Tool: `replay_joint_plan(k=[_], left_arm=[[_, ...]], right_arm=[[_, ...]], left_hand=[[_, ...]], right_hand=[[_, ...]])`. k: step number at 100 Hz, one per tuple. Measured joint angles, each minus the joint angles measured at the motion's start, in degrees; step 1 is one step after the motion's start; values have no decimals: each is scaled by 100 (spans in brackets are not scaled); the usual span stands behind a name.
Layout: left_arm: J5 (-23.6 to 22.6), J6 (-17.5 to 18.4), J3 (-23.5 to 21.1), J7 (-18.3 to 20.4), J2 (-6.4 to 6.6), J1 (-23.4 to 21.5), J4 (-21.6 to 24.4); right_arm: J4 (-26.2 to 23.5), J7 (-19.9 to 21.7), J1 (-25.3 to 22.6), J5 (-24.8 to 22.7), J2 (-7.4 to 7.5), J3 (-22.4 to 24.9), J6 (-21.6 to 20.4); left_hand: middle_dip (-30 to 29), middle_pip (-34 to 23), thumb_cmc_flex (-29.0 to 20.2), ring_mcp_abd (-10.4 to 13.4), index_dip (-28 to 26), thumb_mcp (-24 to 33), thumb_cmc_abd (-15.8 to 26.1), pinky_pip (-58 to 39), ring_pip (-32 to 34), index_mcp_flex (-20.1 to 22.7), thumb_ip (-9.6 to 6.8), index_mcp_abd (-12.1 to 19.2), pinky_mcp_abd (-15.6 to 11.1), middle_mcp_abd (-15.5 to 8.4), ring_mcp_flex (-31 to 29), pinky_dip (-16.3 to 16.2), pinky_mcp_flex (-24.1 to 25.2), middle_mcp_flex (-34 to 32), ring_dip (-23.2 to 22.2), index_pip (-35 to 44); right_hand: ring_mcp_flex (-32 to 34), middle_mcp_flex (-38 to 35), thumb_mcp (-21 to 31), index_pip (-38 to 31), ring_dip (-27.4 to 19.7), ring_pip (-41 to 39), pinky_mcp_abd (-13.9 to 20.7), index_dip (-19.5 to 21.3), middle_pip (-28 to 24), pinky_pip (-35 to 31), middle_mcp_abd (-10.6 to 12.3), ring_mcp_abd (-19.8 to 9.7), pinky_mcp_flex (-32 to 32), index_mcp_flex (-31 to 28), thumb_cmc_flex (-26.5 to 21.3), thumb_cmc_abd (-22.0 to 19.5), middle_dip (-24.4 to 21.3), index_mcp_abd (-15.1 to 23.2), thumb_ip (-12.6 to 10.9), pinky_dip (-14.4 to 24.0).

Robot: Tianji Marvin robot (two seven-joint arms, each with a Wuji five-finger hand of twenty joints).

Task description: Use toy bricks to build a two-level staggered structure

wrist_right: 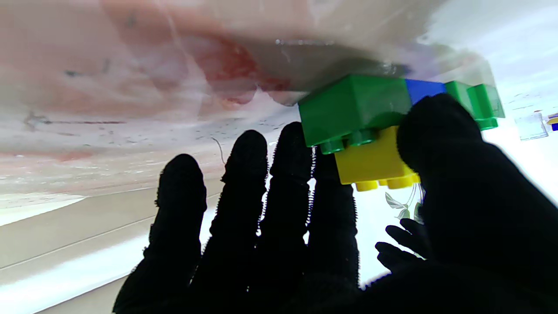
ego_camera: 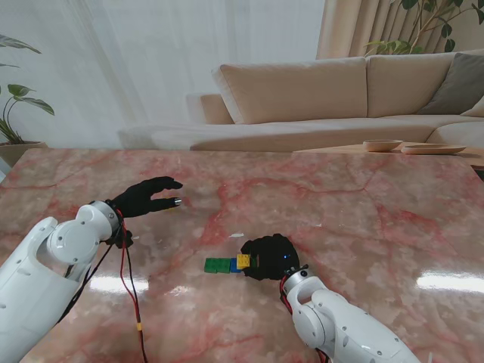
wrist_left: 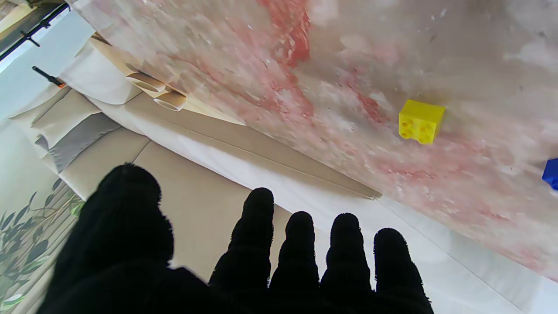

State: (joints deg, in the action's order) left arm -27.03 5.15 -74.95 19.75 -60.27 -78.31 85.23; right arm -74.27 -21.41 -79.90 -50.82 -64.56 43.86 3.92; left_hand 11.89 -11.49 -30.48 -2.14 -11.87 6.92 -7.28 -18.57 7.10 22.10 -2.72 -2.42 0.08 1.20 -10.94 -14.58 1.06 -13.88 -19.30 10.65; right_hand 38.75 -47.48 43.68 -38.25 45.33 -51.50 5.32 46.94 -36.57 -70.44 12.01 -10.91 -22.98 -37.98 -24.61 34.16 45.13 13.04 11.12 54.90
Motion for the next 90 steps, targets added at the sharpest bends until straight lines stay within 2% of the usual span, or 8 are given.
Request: replay_joint_plan(k=[10, 14, 24, 33, 37, 57, 77, 90], left_arm=[[-172, -72, 207, -39, 15, 326, -261], [-164, -170, 308, -51, 16, 463, -390], [-67, -381, 498, -3, 7, 770, -712], [-81, -358, 638, 113, 8, 1011, -978], [-105, -325, 722, 150, 12, 1120, -1100], [-29, -277, 1154, 247, 13, 1680, -1756], [12, -201, 1586, 263, -4, 2145, -2353], [-94, -65, 1839, 202, -22, 2369, -2674]], right_arm=[[-7, 32, 5, 15, -2, -4, 31], [-7, 42, 11, 25, -2, -11, 36], [-6, 64, 30, 39, -3, -22, 39], [1, 67, 40, 48, -6, -27, 38], [6, 63, 45, 55, -8, -32, 38], [43, 34, 86, 113, -28, -85, 38], [41, 52, 86, 120, -37, -77, 40], [25, 82, 75, 120, -37, -55, 41]], left_hand=[[0, -49, 7, 32, -1, 613, -344, 2, 0, 0, 133, 0, -46, -6, 0, -77, 0, 0, 0, 73], [0, -66, 7, 146, -1, 996, -546, 35, 0, 0, 198, 0, -75, -34, 0, -78, 0, 0, 0, 116], [0, -112, 13, 155, -4, 1447, -852, 140, 0, 0, 296, 0, -110, -67, 58, -79, 0, 0, 0, 180], [0, -113, 21, 205, -4, 1668, -1013, 206, 0, -2, 299, 0, -114, -92, 58, -82, 0, 17, 0, 280], [0, -115, 253, 209, 6, 1952, -1113, 245, 0, -2, 337, 0, -132, -106, 58, -117, 0, 18, 0, 283], [16, -130, 265, 224, 10, 2447, -1420, 348, 0, -5, 369, 0, -186, -162, 147, -135, 0, 18, 0, 329], [24, -183, 262, 224, 147, 3208, -2017, 494, 0, -120, 669, 0, -237, -164, 200, -152, 0, 18, -67, 236], [36, -193, 262, 224, 217, 3445, -2293, 497, 75, -181, 736, 0, -236, -165, 341, -534, 24, 18, -205, 64]], right_hand=[[0, -20, 0, -6, 0, 0, 0, -4, 0, -3, 0, 0, -1, -1, 0, 0, 1, 5, 1, 0], [1, -24, 0, -20, 0, 0, 0, -6, 0, -4, 2, 0, -1, -1, 0, 1, 1, 6, 2, 0], [1, -24, 0, -60, 0, 0, 0, -18, 0, -5, 4, 0, -1, -1, 0, 26, 1, 6, 3, 0], [1, -24, 0, -65, 1, 0, 0, -21, 0, -5, 4, 0, -2, -15, 0, 49, 1, 7, 3, 0], [1, -24, 0, -65, 1, 0, 0, -22, -1, -5, 4, 0, -2, -25, 0, 49, 1, 7, 3, 0], [2, -28, 0, -65, 1, 0, 0, -83, -1, -5, 6, 0, -2, -57, 1, 59, 2, 7, 10, 0], [2, -35, 0, -71, 2, 0, 0, -96, -1, -5, 6, 0, -2, -58, 1, 59, 3, 7, 14, 0], [2, -38, 0, -74, 2, -1, 0, -147, -1, -6, 6, -1, -2, -58, 1, 60, 3, 7, 16, 0]])
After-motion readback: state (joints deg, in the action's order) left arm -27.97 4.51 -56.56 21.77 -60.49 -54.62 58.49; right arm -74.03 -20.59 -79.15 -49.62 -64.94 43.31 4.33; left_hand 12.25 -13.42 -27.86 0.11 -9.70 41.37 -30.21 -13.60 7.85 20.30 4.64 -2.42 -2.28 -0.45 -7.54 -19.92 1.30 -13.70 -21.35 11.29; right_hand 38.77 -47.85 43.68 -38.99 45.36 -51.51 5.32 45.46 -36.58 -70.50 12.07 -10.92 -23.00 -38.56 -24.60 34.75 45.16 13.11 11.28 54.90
